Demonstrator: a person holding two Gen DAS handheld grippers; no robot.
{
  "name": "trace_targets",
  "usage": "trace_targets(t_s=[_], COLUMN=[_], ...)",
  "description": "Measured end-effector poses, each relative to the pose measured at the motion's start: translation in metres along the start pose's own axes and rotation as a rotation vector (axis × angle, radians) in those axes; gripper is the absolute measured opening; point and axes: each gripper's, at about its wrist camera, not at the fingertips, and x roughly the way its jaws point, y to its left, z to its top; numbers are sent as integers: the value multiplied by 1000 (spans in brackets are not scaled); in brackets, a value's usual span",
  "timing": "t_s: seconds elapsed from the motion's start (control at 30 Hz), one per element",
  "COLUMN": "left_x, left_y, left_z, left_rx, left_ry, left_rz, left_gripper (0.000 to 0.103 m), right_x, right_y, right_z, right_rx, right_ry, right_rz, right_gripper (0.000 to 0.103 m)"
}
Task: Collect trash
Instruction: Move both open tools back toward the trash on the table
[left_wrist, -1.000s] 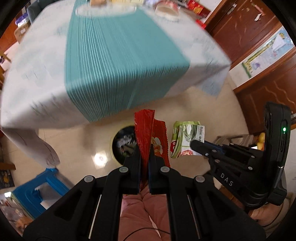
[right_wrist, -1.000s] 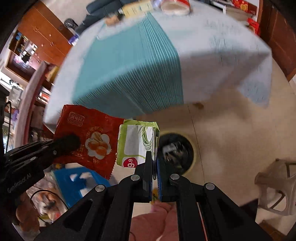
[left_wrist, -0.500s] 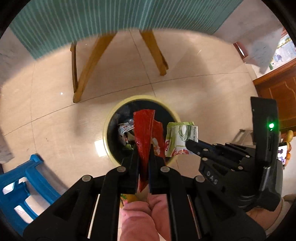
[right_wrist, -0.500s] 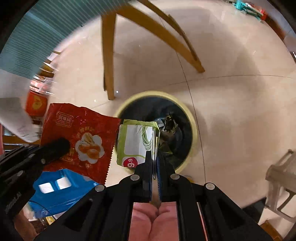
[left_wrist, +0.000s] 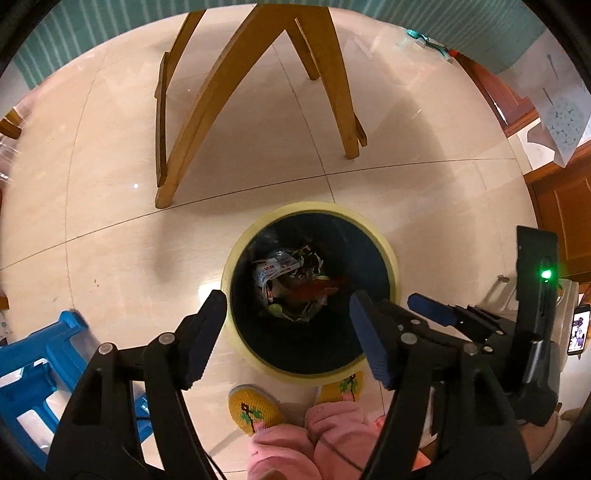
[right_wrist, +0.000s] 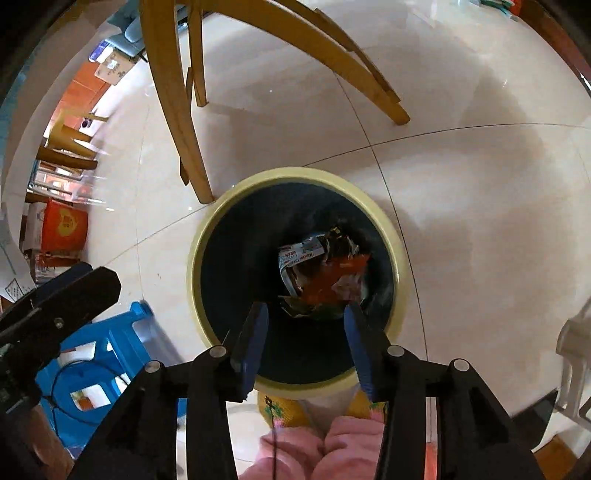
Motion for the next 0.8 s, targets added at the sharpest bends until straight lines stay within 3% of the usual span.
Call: trace_targets(t_s=[0.23,0.37,0.8], left_x=[-28,-66,-262], left_y=[0,-7,-38], left_z=[2,3,10], left_rx=[-13,-12,41], left_ry=[-3,-15,-125], left_rz=[-6,-20,-19], left_gripper=[66,66,66], right_x=[-24,-56,-234], right_y=[10,19,63], right_z=[11,12,7], right_rx=[0,-8,-27], right_ry=[-8,-21,-96], right_rz=[1,4,61], right_gripper=[44,44,44])
